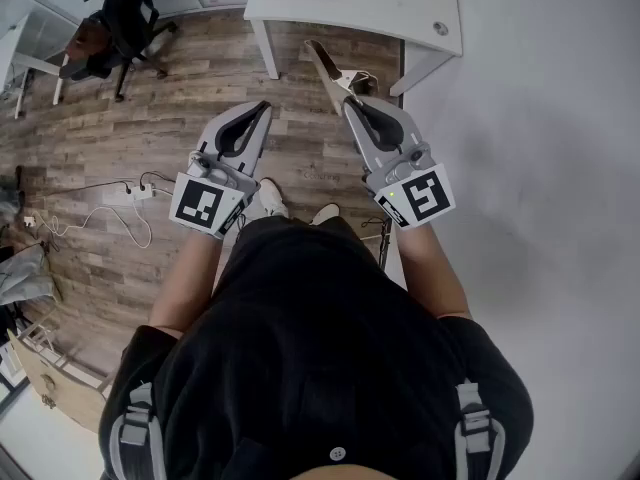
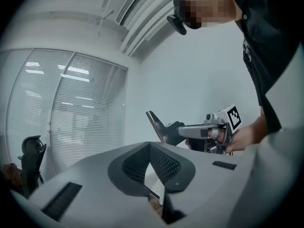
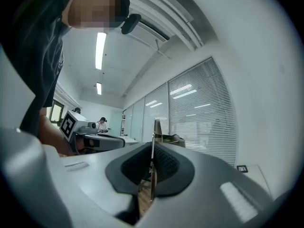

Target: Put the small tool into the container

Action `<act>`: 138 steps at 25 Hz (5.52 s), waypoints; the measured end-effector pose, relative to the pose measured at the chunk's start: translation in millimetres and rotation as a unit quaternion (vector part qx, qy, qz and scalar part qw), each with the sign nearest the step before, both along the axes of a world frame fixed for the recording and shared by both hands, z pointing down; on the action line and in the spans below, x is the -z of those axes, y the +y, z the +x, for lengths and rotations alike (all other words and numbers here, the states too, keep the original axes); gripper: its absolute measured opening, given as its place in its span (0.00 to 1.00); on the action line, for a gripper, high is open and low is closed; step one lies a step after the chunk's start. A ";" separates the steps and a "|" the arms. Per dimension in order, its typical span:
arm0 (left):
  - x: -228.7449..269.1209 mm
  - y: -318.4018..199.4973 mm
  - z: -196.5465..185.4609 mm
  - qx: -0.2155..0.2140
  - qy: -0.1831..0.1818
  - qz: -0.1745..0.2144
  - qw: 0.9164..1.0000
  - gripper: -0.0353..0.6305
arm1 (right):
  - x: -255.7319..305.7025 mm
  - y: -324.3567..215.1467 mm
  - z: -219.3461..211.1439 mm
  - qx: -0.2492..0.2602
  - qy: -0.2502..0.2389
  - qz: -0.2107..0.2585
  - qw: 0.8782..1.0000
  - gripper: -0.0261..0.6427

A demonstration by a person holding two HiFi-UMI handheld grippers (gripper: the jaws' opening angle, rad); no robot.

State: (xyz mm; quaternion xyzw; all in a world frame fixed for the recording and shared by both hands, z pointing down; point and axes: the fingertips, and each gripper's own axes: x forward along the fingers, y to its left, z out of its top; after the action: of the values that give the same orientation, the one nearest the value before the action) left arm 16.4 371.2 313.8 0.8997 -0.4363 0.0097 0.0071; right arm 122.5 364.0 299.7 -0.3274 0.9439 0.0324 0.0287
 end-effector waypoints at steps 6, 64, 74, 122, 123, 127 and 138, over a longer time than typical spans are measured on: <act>1.9 0.6 -1.4 -0.002 -0.007 0.001 1.000 0.06 | 4.2 -0.4 0.4 -0.001 -0.007 -0.007 1.000 0.06; -39.6 -108.2 -136.0 -0.022 0.028 -0.030 0.999 0.06 | -41.7 -96.8 -157.0 0.008 0.014 -0.056 0.998 0.07; -32.8 -181.1 -113.0 -0.013 0.023 -0.027 0.999 0.06 | -39.0 -174.3 -139.0 0.024 0.009 -0.052 0.998 0.07; -48.2 -424.6 -10.9 -0.012 -0.001 -0.039 0.999 0.06 | -61.8 -415.3 -36.9 0.028 0.014 -0.066 0.997 0.07; -47.4 -430.9 -13.3 -0.013 -0.001 -0.038 0.999 0.06 | -62.4 -421.2 -39.5 0.026 0.015 -0.067 0.997 0.07; -45.4 -459.9 -23.9 -0.015 0.009 -0.034 0.999 0.06 | -63.8 -446.6 -51.9 0.022 0.023 -0.069 0.997 0.07; -48.8 -540.2 -64.9 -0.049 0.022 -0.038 0.998 0.06 | -75.4 -527.0 -94.6 -0.005 0.048 -0.078 0.996 0.07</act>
State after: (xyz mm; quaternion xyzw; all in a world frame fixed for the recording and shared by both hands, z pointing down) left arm -48.6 -169.0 362.6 0.9191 -0.3907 0.0065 0.0506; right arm 27.9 -163.0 375.2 -0.3318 0.9421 -0.0256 -0.0421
